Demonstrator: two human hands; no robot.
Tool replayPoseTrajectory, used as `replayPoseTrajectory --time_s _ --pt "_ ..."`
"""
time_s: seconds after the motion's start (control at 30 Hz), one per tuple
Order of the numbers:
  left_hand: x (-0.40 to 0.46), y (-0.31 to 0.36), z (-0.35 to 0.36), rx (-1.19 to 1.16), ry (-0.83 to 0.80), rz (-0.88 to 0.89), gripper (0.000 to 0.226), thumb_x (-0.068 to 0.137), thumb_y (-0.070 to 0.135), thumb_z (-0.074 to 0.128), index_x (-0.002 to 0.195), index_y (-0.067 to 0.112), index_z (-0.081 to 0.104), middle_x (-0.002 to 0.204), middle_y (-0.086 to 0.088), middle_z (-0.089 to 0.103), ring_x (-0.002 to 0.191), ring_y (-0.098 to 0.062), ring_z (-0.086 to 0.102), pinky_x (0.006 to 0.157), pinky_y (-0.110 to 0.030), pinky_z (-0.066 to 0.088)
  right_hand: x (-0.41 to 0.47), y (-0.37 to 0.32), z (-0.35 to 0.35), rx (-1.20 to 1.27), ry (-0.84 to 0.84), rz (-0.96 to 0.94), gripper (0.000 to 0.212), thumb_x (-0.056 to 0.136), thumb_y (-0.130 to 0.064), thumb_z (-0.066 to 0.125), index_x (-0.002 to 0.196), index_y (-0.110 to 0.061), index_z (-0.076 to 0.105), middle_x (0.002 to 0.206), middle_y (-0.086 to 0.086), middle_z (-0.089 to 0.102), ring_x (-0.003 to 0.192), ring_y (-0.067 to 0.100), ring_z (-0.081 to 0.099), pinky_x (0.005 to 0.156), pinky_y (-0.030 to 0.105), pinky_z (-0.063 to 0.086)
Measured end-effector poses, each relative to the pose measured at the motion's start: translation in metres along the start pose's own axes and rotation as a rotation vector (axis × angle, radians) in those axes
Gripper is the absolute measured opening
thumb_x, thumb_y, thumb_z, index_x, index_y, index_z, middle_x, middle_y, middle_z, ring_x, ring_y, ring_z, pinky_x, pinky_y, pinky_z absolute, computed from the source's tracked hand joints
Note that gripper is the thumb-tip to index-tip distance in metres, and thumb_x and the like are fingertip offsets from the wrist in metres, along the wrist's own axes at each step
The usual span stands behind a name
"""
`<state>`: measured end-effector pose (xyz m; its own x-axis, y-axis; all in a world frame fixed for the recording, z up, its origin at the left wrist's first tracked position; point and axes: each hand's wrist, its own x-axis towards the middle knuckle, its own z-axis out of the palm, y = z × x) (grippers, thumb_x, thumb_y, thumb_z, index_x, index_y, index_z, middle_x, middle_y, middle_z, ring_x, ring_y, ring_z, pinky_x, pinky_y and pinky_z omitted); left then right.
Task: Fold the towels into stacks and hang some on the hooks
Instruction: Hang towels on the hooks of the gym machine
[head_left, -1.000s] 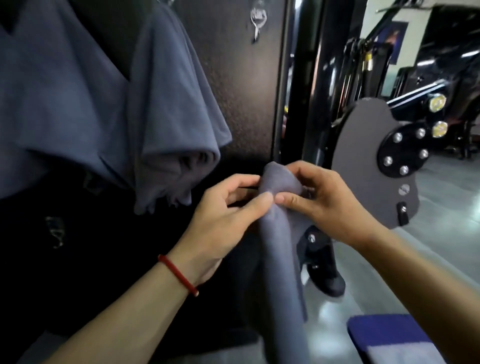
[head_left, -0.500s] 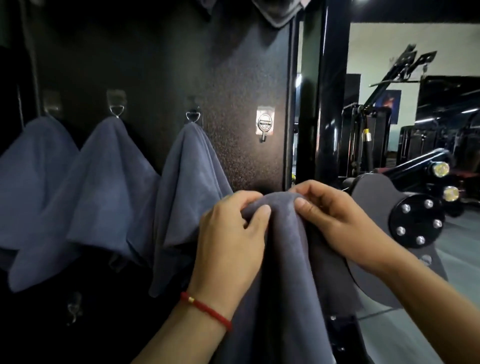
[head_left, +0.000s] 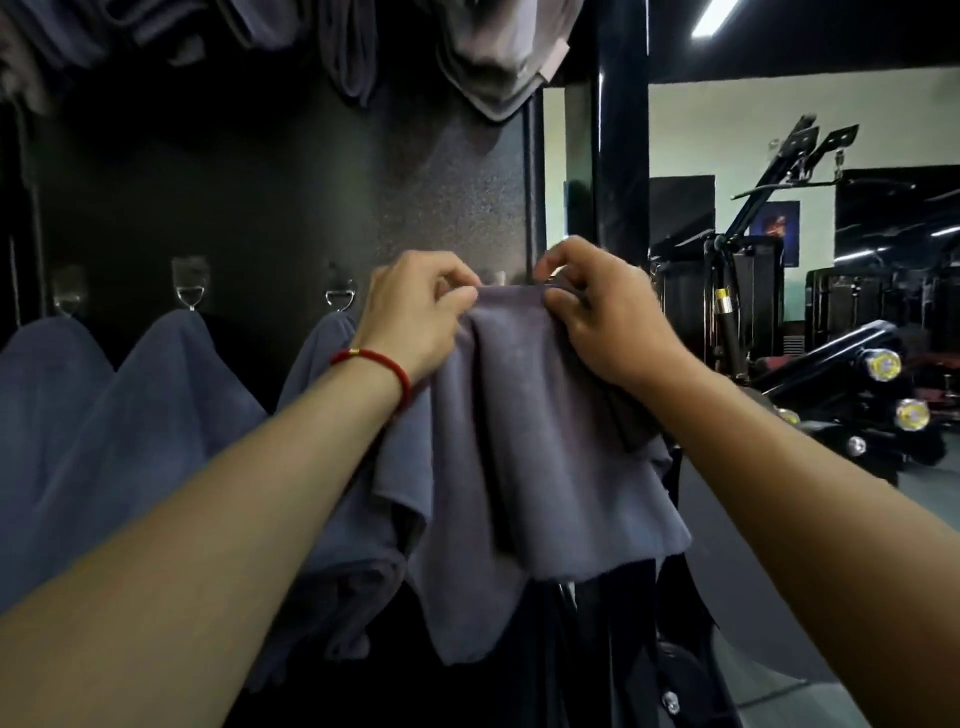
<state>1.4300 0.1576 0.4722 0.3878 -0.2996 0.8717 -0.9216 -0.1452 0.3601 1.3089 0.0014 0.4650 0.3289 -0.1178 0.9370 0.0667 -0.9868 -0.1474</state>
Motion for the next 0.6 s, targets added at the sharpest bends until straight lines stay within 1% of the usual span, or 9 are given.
replayPoseTrajectory --time_s 0.07,0.13,0.2,0.3,0.4,0.47,0.53,0.57,0.6 --pt "0.002 -0.013 0.01 -0.003 0.025 0.007 0.012 0.083 0.01 0.07 0.088 0.021 0.075 0.074 0.0 0.066 0.075 -0.016 0.06 0.079 -0.031 0.049 -0.001 0.004 0.013 -0.129 -0.04 -0.044 0.017 0.094 -0.013 0.061 0.104 -0.024 0.068 0.096 -0.004 0.059 0.088 0.021 0.06 0.078 0.041 0.052" --pt "-0.004 -0.024 0.023 0.056 0.065 0.074 0.012 0.082 0.01 0.071 0.084 0.021 0.069 0.078 -0.001 0.062 0.077 -0.018 0.057 0.079 -0.037 0.048 -0.014 0.008 0.026 -0.215 -0.08 -0.033 0.015 0.097 -0.022 0.058 0.108 -0.028 0.068 0.107 -0.001 0.056 0.093 0.028 0.062 0.073 0.042 0.052" --pt "-0.013 -0.03 0.03 0.12 0.105 0.104 0.008 0.085 0.015 0.07 0.088 0.023 0.068 0.086 -0.001 0.06 0.084 -0.023 0.059 0.076 -0.04 0.05 -0.03 0.011 0.036 -0.22 -0.071 -0.002 0.016 0.1 -0.029 0.056 0.112 -0.031 0.066 0.111 -0.002 0.053 0.093 0.027 0.061 0.07 0.041 0.051" --pt "-0.024 -0.033 0.03 0.139 0.136 0.044 0.009 0.088 0.022 0.069 0.094 0.027 0.073 0.091 0.001 0.064 0.09 -0.025 0.063 0.078 -0.041 0.053 -0.045 0.011 0.043 -0.141 -0.05 0.044 0.017 0.1 -0.033 0.055 0.113 -0.033 0.066 0.11 -0.006 0.052 0.094 0.024 0.06 0.074 0.043 0.053" --pt "-0.045 -0.031 0.034 0.27 0.072 0.074 0.017 0.093 0.021 0.062 0.106 0.028 0.07 0.102 -0.004 0.062 0.099 -0.029 0.06 0.081 -0.047 0.052 -0.054 0.011 0.048 -0.056 -0.05 0.055 0.019 0.098 -0.026 0.058 0.112 -0.03 0.07 0.109 -0.005 0.05 0.098 0.021 0.058 0.078 0.043 0.051" --pt "-0.064 -0.031 0.038 0.434 0.041 0.117 0.031 0.094 0.015 0.057 0.122 0.027 0.064 0.11 -0.005 0.056 0.103 -0.031 0.054 0.084 -0.049 0.05 -0.062 0.012 0.053 -0.131 -0.013 0.043 0.018 0.095 -0.022 0.061 0.108 -0.027 0.073 0.107 -0.004 0.049 0.103 0.024 0.052 0.078 0.04 0.04" --pt "-0.083 -0.031 0.037 0.553 0.006 0.156 0.045 0.092 0.011 0.049 0.135 0.021 0.057 0.115 -0.006 0.05 0.105 -0.03 0.049 0.087 -0.046 0.049 -0.07 0.012 0.055 -0.246 0.013 0.048 0.017 0.095 -0.022 0.062 0.105 -0.026 0.074 0.106 -0.003 0.05 0.103 0.026 0.048 0.076 0.038 0.028" --pt "-0.092 -0.03 0.035 0.595 -0.038 0.162 0.049 0.09 0.01 0.042 0.136 0.018 0.056 0.116 -0.006 0.05 0.107 -0.029 0.048 0.09 -0.044 0.048 -0.073 0.013 0.056 -0.265 0.0 0.056 0.018 0.096 -0.022 0.061 0.108 -0.026 0.074 0.106 -0.003 0.052 0.103 0.027 0.048 0.076 0.037 0.028" --pt "-0.1 -0.028 0.033 0.629 -0.098 0.156 0.053 0.086 0.011 0.036 0.135 0.016 0.054 0.118 -0.006 0.05 0.109 -0.028 0.047 0.093 -0.042 0.046 -0.077 0.014 0.055 -0.247 -0.039 0.068 0.021 0.097 -0.021 0.06 0.113 -0.027 0.072 0.106 -0.003 0.056 0.103 0.026 0.051 0.078 0.038 0.032"
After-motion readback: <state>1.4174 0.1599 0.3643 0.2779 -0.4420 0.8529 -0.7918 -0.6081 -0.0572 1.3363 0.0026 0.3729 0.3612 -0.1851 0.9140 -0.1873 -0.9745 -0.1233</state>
